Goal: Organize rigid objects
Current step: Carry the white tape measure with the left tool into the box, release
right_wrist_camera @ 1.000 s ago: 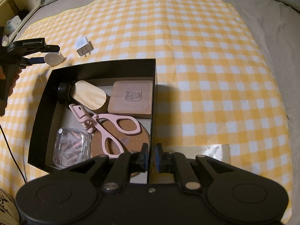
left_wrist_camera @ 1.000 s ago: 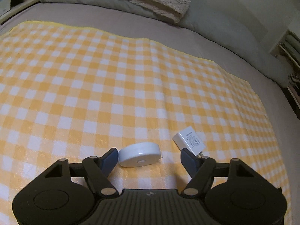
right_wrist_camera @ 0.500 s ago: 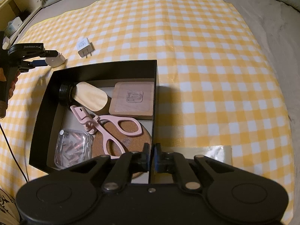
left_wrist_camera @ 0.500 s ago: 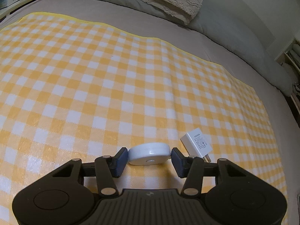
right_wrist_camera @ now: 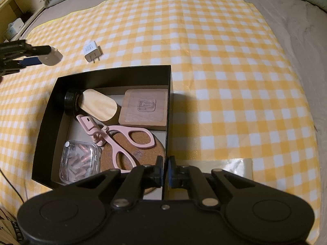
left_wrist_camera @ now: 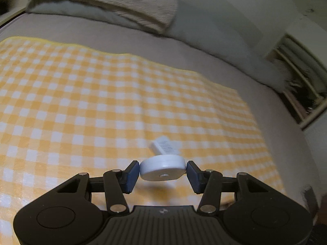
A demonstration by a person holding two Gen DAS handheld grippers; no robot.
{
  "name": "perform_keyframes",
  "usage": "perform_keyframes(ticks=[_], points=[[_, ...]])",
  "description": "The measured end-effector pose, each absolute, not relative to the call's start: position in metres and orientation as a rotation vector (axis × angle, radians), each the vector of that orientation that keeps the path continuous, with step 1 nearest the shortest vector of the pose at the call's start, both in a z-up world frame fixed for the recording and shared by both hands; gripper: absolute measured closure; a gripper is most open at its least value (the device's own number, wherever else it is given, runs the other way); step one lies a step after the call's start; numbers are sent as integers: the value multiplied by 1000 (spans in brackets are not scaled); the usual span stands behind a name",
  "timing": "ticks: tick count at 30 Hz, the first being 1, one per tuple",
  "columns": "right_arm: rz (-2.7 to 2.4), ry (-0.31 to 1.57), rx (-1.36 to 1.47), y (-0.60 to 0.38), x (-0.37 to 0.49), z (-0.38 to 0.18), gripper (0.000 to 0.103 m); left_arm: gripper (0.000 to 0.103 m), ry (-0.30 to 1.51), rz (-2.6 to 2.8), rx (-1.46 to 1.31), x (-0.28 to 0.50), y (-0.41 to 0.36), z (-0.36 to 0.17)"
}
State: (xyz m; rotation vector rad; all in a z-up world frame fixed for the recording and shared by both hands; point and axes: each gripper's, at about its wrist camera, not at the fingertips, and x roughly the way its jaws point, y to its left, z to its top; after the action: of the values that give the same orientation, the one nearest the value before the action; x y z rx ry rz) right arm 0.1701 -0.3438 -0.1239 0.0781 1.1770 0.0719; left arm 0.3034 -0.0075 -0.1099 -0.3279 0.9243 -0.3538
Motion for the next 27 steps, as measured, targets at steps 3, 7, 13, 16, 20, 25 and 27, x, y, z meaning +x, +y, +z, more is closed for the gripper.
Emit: perform_keyframes(ticks=[3, 7, 13, 16, 20, 25, 27], points=[[72, 1178, 75, -344, 170, -124, 98, 51, 902, -448, -321, 287, -15, -94], [68, 1180, 66, -343, 171, -125, 98, 51, 887, -583, -242, 263, -38, -76], [66, 1179, 57, -342, 170, -124, 98, 51, 939, -742, -46, 223, -79, -78], [64, 1180, 48, -341, 170, -123, 98, 51, 962, -772, 74, 210, -94, -88], [61, 1180, 42, -340, 171, -123, 98, 51, 991, -771, 175, 203, -100, -100], [60, 1180, 41, -340, 171, -123, 98, 51, 967, -790, 296, 198, -110, -103], [60, 1180, 39, -340, 171, -123, 98, 51, 962, -786, 333, 196, -115, -103]])
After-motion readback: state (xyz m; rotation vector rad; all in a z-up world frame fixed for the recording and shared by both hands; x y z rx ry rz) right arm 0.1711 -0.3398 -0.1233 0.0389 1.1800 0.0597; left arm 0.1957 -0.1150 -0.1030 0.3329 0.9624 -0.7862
